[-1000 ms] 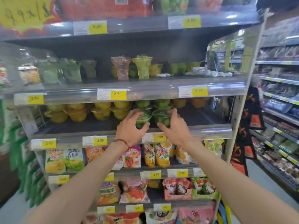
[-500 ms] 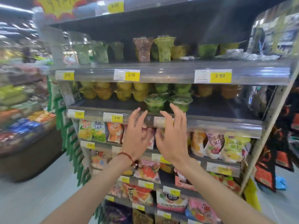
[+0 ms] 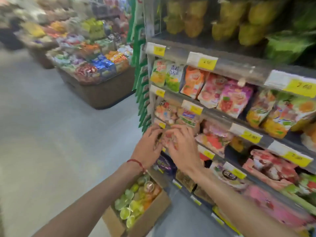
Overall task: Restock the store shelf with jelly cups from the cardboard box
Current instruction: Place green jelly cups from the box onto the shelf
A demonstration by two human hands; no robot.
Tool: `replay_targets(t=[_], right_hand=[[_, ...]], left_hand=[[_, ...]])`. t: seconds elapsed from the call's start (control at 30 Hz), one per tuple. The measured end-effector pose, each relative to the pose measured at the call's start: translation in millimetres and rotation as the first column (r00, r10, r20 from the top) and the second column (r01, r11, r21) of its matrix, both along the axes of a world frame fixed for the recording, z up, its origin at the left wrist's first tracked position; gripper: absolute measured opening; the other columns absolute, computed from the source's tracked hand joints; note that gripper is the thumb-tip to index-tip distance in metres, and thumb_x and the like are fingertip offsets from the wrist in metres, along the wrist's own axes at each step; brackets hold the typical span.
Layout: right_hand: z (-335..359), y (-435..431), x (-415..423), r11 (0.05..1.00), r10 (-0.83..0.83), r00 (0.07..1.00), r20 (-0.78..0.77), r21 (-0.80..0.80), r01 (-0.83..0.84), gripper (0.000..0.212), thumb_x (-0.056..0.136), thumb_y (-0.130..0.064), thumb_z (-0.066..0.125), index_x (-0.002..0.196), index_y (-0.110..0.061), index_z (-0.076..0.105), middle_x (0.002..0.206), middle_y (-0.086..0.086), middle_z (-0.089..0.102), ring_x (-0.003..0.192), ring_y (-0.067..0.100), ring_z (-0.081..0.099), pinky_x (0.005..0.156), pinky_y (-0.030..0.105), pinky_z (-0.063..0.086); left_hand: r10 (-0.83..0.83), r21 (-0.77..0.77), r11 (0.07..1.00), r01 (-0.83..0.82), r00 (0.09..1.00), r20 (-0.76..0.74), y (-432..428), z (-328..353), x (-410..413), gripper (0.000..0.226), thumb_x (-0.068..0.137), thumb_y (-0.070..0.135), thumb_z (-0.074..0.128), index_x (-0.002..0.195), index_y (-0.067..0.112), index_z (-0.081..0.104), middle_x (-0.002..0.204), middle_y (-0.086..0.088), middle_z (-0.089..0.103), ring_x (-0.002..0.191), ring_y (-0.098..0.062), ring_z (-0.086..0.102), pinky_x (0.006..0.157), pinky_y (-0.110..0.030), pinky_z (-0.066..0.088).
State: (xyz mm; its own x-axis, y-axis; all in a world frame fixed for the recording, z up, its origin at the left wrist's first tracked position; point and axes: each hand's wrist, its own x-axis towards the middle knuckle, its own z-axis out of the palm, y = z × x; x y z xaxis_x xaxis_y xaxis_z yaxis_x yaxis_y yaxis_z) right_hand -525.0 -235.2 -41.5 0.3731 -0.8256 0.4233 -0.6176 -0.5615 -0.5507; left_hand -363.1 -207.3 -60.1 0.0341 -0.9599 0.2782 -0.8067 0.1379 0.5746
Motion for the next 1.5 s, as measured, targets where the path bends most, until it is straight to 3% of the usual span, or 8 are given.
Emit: replay_targets(t=[0.33,0.47,0.6,0.83,1.0,1.23,1.37,1.5], right_hand=[[-161,-4,103,0.824,0.210,0.965,-0.156,0.559,-0.089,0.025,0.090,-0.008,0.062,0.112,-0.017,0.069,0.122,0.001,0.058,0.123,0.021,0.044,0.103,0.031,0.037],[-222,-18,136,0.726,0.186,0.967,-0.176,0.688,-0.014,0.019,0.090,-0.011,0.065,0.103,-0.025,0.068,0.113,0.000,0.064,0.114,0.023,0.055,0.101,0.039,0.046],[-272,-30,156,0.612,0.219,0.959,-0.181,0.791,0.009,0.014,0.096,-0.013,0.063,0.103,-0.025,0.065,0.112,-0.003,0.058,0.100,0.011,0.053,0.080,0.007,0.038],[-380,-65,185,0.418,0.256,0.951,-0.173,0.907,0.053,0.016,0.094,-0.016,0.064,0.101,-0.030,0.063,0.114,-0.001,0.067,0.109,0.018,0.062,0.100,0.045,0.051],[-447,-84,193,0.331,0.296,0.939,-0.175,0.941,0.071,0.024,0.091,-0.005,0.059,0.104,-0.025,0.064,0.116,-0.001,0.068,0.109,0.016,0.063,0.103,0.039,0.050],[-554,-109,199,0.347,0.320,0.906,-0.278,0.924,0.161,0.021,0.092,-0.007,0.060,0.108,-0.018,0.067,0.111,-0.001,0.070,0.106,0.017,0.065,0.100,0.041,0.052],[-612,-118,213,0.427,0.353,0.869,-0.346,0.886,0.179,0.020,0.093,-0.010,0.061,0.108,-0.023,0.063,0.109,0.000,0.068,0.104,0.019,0.064,0.097,0.041,0.052],[-673,-123,232,0.499,0.452,0.796,-0.402,0.854,0.148,0.030,0.096,-0.016,0.059,0.126,-0.019,0.061,0.120,0.001,0.063,0.110,0.018,0.059,0.096,0.037,0.050]], left_hand=[[0.340,0.418,0.863,-0.284,0.938,-0.066,57,-153,124,0.030,0.086,0.015,0.051,0.113,0.017,0.065,0.117,0.001,0.057,0.107,-0.021,0.060,0.094,-0.033,0.048],[0.389,0.524,0.806,-0.275,0.914,-0.119,60,-207,156,0.046,0.081,0.038,0.036,0.111,0.019,0.066,0.114,0.001,0.060,0.104,-0.021,0.061,0.092,-0.037,0.049],[0.508,0.611,0.717,-0.336,0.852,-0.128,61,-256,169,0.026,0.090,0.017,0.053,0.112,0.021,0.066,0.116,-0.002,0.062,0.107,-0.021,0.060,0.094,-0.037,0.045],[0.683,0.726,0.582,-0.366,0.705,-0.191,40,-341,176,0.031,0.088,0.016,0.050,0.114,0.020,0.065,0.120,-0.002,0.060,0.110,-0.023,0.058,0.095,-0.043,0.048],[0.760,0.777,0.503,-0.378,0.621,-0.190,30,-420,179,0.025,0.088,0.017,0.053,0.109,0.019,0.067,0.117,-0.002,0.064,0.096,-0.023,0.062,0.091,-0.042,0.050],[0.766,0.849,0.429,-0.307,0.622,-0.162,22,-531,185,0.025,0.091,0.014,0.053,0.112,0.018,0.066,0.115,0.001,0.064,0.100,-0.016,0.061,0.088,-0.030,0.048],[0.724,0.881,0.411,-0.232,0.671,-0.161,19,-599,196,0.039,0.081,0.033,0.044,0.112,0.023,0.066,0.117,0.001,0.064,0.102,-0.020,0.062,0.092,-0.040,0.050],[0.672,0.905,0.386,-0.180,0.727,-0.142,15,-665,207,0.033,0.090,0.022,0.052,0.121,0.020,0.062,0.124,-0.004,0.061,0.108,-0.025,0.061,0.091,-0.040,0.051]])
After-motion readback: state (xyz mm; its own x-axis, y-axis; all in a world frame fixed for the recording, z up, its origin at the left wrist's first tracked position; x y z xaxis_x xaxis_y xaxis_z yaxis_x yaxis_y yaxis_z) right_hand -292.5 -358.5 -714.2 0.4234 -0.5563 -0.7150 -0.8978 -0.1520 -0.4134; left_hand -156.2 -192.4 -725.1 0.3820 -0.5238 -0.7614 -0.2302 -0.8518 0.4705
